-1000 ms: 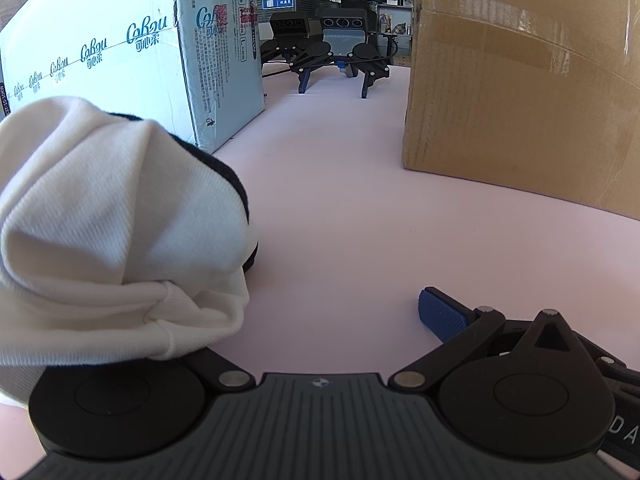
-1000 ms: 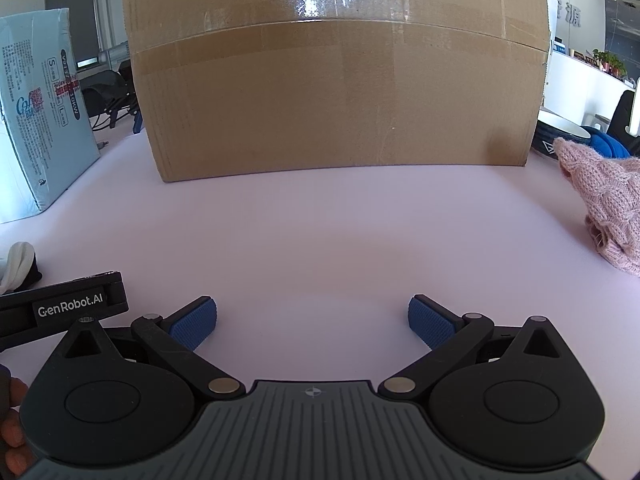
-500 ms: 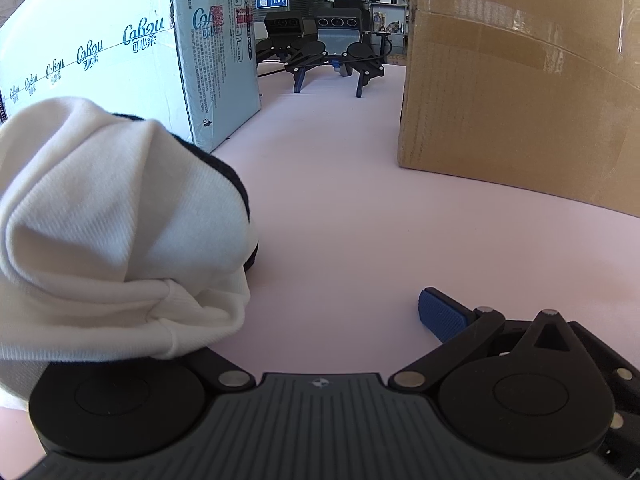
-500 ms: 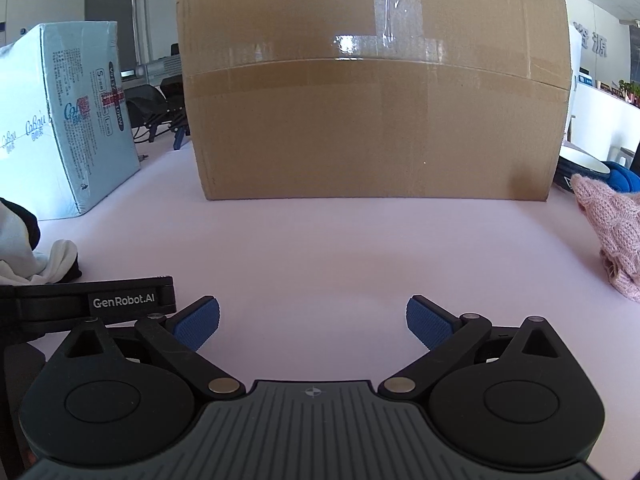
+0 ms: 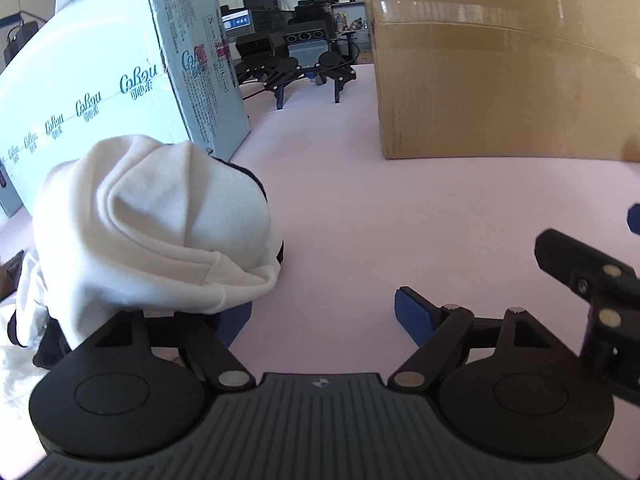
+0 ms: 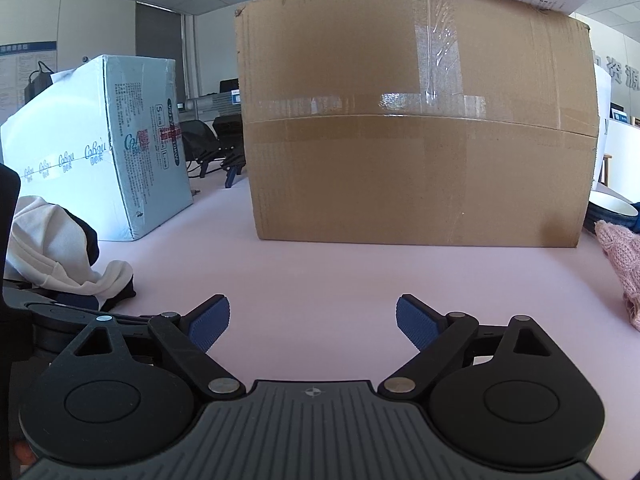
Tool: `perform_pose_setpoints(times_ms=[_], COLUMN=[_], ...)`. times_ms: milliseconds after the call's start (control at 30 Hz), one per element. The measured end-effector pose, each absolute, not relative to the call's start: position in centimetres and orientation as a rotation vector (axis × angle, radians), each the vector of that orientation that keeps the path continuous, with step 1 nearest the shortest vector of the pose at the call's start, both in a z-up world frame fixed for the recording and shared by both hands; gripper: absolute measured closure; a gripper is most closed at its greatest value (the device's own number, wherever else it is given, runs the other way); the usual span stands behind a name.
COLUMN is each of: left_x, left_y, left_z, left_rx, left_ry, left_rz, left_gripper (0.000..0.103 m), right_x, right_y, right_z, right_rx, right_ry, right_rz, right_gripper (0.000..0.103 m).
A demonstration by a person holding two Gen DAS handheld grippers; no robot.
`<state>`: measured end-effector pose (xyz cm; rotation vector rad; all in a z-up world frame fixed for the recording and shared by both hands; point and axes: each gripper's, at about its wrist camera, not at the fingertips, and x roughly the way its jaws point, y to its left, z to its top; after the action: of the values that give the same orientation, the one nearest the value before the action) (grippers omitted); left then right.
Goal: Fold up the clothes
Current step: 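Move both tools over the crumpled white T-shirt with black trim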
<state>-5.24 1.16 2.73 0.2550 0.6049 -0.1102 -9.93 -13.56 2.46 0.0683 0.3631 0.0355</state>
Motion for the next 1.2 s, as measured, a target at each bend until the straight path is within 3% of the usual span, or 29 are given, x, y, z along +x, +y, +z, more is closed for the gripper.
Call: perform_pose_setpoints(times_ms=[100,267,367,533,733,900,1000,1033,1067,1100,1133,1200], left_x=[-8.8,-13.3,-14.0,-14.5,-14.8,-14.4,-14.3,-14.5,-14.9,-15.2,-15.6,-16.2], left_y=[2.0,7.9,13.4,21.9,27.2,29.9,31.2,31.3,31.2,31.2,31.2,31.2], left_z=[4.0,4.4,4.3,4.1,3.4,2.7,2.3,2.2,2.3,2.3,2.3,2.2], left_rx=[0.348,0.265,0.178,0.031,-0.071,-0.184,-0.269,-0.279,-0.286,-0.288,-0.294,-0.306], left_ry=[0.487,0.315,0.244,0.229,0.278,0.357,0.380,0.376,0.362,0.343,0.324,0.285], left_rz=[-0.145,0.021,0.292,0.593,0.561,0.479,0.420,0.414,0.414,0.419,0.416,0.409], left_gripper=[0.042,0.044,0.044,0.046,0.072,0.072,0.061,0.042,0.016,0.009,0.004,0.000], right_x=[-10.4,-11.0,-11.6,-11.7,-12.8,-11.9,-10.5,-9.7,-9.3,-8.6,-8.2,-7.8], right_y=[-12.7,-11.5,-10.9,-9.8,-5.4,-0.4,2.4,3.3,3.7,4.4,4.8,4.9], right_z=[2.7,2.8,3.0,3.7,6.0,7.3,6.7,6.4,6.2,5.7,5.3,4.4], right_rx=[0.023,-0.038,-0.074,-0.090,-0.117,-0.142,-0.182,-0.195,-0.204,-0.231,-0.257,-0.297], right_ry=[0.334,0.319,0.298,0.298,0.213,0.172,0.211,0.238,0.255,0.272,0.270,0.261], right_rz=[0.095,0.210,0.222,0.265,0.297,0.349,0.327,0.317,0.301,0.254,0.219,0.188], right_gripper=[0.021,0.052,0.056,0.073,0.073,0.066,0.064,0.063,0.062,0.054,0.037,0.029])
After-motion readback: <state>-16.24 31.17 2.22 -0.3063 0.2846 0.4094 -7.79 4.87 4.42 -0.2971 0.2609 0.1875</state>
